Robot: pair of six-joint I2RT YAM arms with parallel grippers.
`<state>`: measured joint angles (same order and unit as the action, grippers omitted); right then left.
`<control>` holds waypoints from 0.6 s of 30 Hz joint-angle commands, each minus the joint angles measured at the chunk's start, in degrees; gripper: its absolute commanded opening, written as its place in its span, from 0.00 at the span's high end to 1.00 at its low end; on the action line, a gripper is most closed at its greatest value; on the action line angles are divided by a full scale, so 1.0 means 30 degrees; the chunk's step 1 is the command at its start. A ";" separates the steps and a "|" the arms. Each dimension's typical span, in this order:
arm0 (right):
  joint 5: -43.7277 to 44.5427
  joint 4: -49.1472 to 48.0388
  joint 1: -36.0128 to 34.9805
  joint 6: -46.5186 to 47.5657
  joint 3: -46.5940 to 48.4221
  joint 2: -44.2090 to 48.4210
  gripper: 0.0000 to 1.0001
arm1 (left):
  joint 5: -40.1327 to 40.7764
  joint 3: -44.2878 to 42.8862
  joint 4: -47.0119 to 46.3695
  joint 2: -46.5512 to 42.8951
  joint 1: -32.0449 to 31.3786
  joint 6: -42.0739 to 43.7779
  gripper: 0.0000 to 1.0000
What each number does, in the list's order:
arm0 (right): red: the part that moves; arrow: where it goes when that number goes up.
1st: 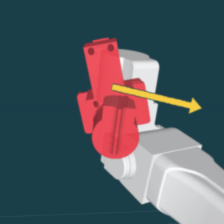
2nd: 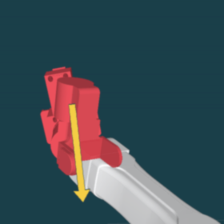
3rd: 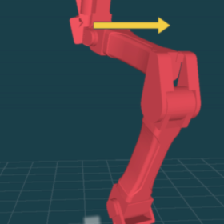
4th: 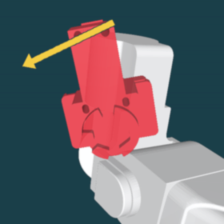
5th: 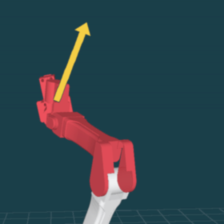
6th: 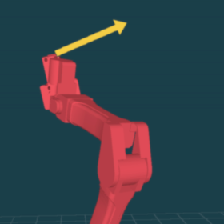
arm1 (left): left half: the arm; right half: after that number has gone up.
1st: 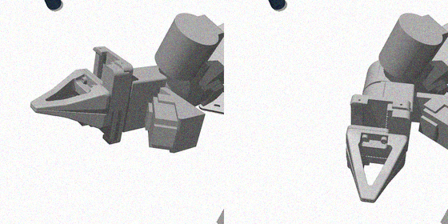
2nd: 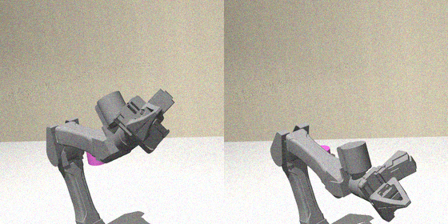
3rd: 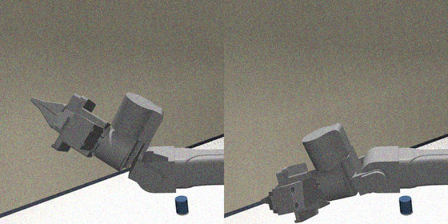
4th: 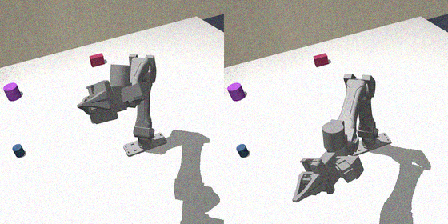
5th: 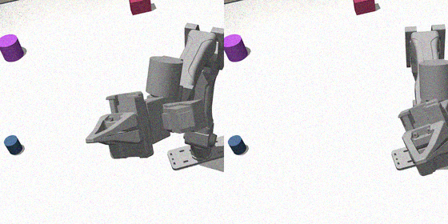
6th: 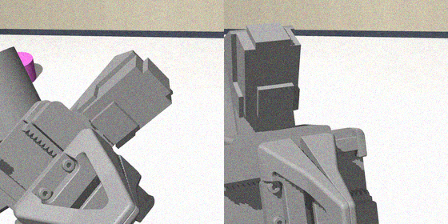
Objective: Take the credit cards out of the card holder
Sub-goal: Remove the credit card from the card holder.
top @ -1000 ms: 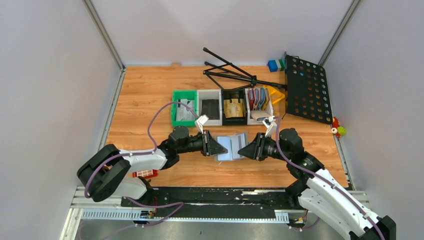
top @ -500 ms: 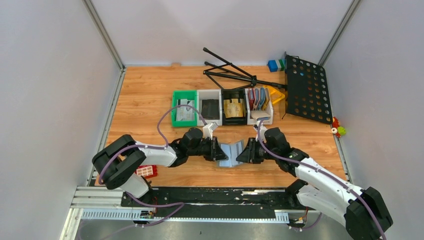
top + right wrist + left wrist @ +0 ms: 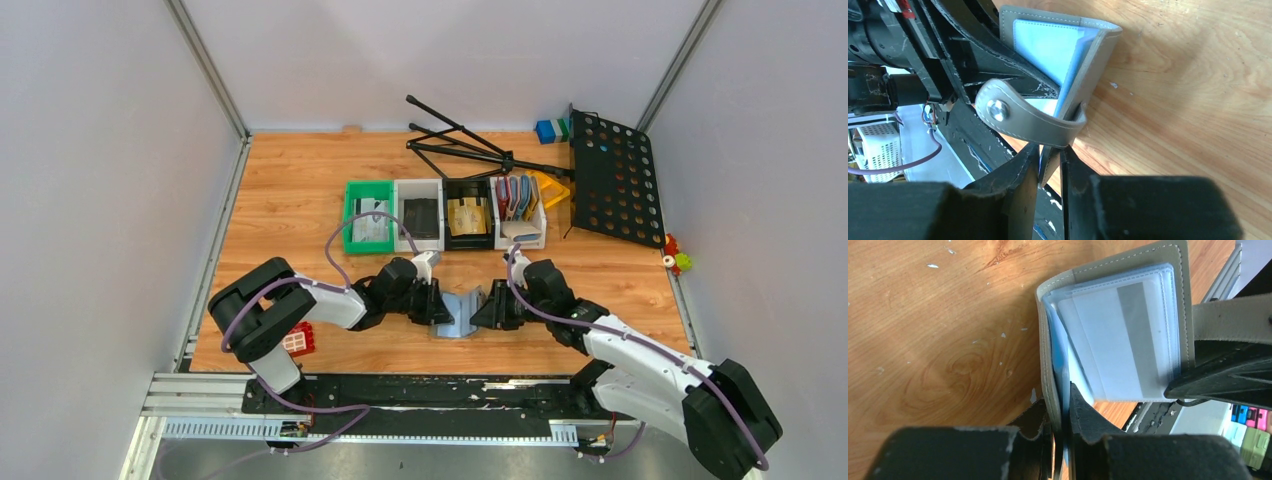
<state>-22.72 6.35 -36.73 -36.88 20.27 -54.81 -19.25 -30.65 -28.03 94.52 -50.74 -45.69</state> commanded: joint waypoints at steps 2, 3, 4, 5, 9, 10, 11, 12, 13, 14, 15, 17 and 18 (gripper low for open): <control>-0.0015 -0.1928 -0.0123 0.0066 -0.0465 -0.0139 0.80 | 0.0768 -0.0438 0.0899 0.0644 -0.0305 0.1075 0.86; -0.0099 -0.1950 -0.0135 0.0014 -0.0485 -0.0017 0.79 | 0.0802 -0.0460 0.0946 0.0666 -0.0312 0.1102 0.86; -0.0204 -0.1968 -0.0122 -0.0009 -0.0506 0.0130 0.79 | 0.0813 -0.0466 0.0963 0.0691 -0.0335 0.1109 0.86; -0.0346 -0.2497 -0.0135 0.0016 -0.0530 0.0269 0.79 | 0.0782 -0.0470 0.0965 0.0753 -0.0341 0.1120 0.86; -0.1020 -0.3160 -0.0127 0.0028 -0.0698 0.0750 0.81 | 0.0696 -0.0594 0.0978 0.0905 -0.0401 0.1168 0.87; -0.1188 -0.3327 -0.0128 0.0017 -0.0734 0.0823 0.83 | 0.0679 -0.0626 0.0970 0.0922 -0.0426 0.1168 0.87; -0.1300 -0.3435 -0.0131 0.0019 -0.0749 0.0835 0.84 | 0.0659 -0.0670 0.0966 0.0950 -0.0441 0.1153 0.87; -0.1329 -0.3420 -0.0121 -0.0029 -0.0751 0.0830 0.86 | 0.0645 -0.0694 0.0943 0.0935 -0.0457 0.1141 0.87; -0.1278 -0.3371 -0.0135 -0.0005 -0.0755 0.0785 0.89 | 0.0622 -0.0726 0.0955 0.0952 -0.0485 0.1139 0.87; -0.1150 -0.3211 -0.0122 0.0023 -0.0690 0.0677 0.91 | 0.0615 -0.0770 0.0978 0.0939 -0.0510 0.1124 0.87; -0.1032 -0.3044 -0.0142 0.0045 -0.0608 0.0513 0.92 | 0.0614 -0.0816 0.1007 0.0952 -0.0517 0.1126 0.87; -0.1184 -0.3233 -0.0122 0.0048 -0.0580 0.0184 0.93 | 0.0572 -0.0882 0.1067 0.0932 -0.0546 0.1147 0.87; -0.1285 -0.3366 -0.0146 0.0008 -0.0576 0.0063 0.94 | 0.0550 -0.0929 0.1080 0.0940 -0.0562 0.1144 0.87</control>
<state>-24.49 1.15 -36.73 -36.93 17.76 -53.60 -19.07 -32.40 -27.86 95.92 -51.57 -44.58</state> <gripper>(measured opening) 0.088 0.163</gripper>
